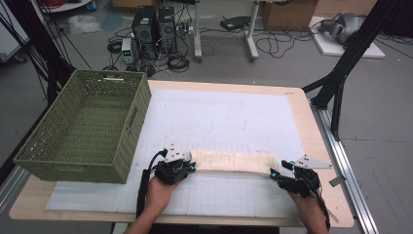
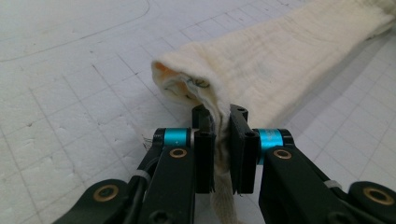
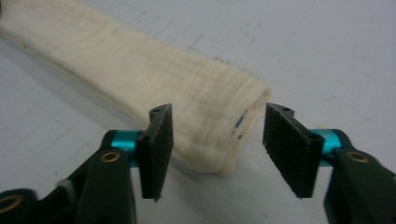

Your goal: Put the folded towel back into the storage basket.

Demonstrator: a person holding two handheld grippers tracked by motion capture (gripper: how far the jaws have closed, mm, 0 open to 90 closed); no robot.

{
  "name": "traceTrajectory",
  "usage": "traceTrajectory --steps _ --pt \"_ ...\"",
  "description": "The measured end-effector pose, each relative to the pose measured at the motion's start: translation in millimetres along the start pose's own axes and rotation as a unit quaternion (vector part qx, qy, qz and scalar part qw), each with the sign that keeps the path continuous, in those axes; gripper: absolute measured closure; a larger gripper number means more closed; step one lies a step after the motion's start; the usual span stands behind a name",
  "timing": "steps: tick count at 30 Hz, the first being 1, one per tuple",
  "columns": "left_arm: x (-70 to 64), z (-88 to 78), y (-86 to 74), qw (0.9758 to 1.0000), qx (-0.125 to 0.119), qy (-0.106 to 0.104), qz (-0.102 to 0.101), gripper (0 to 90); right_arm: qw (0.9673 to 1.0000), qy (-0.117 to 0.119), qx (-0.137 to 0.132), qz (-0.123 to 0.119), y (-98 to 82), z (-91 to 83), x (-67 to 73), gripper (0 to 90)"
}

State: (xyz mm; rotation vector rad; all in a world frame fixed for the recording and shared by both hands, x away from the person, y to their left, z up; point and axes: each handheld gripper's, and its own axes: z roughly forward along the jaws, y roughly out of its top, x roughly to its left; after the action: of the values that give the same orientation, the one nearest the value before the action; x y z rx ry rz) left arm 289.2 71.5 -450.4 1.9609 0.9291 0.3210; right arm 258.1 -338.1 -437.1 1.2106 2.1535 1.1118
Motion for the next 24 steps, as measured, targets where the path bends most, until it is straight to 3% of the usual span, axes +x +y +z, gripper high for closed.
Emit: traceTrajectory --steps 3,7,13,17,24 --pt "0.1 -0.4 -0.1 1.0000 0.000 0.000 0.003 81.6 0.9995 0.000 0.031 -0.001 -2.1 7.2 1.9 52.4" --pt "-0.3 -0.4 -0.2 1.0000 0.000 0.001 0.002 81.6 0.9990 0.006 0.044 -0.004 -3.2 12.5 2.0 56.0" --pt "0.0 -0.2 -0.4 1.0000 0.003 -0.001 0.003 81.5 0.9986 0.013 0.049 0.010 -4.2 13.7 0.7 62.2" --pt "0.0 0.4 -0.6 1.0000 0.005 0.001 0.002 81.5 0.9984 0.027 0.050 0.010 -4.5 13.9 2.6 78.2" --pt "-0.6 1.9 -0.1 0.9999 0.012 0.005 0.000 81.7 0.9983 0.026 0.052 -0.004 -3.7 13.6 6.4 82.0"
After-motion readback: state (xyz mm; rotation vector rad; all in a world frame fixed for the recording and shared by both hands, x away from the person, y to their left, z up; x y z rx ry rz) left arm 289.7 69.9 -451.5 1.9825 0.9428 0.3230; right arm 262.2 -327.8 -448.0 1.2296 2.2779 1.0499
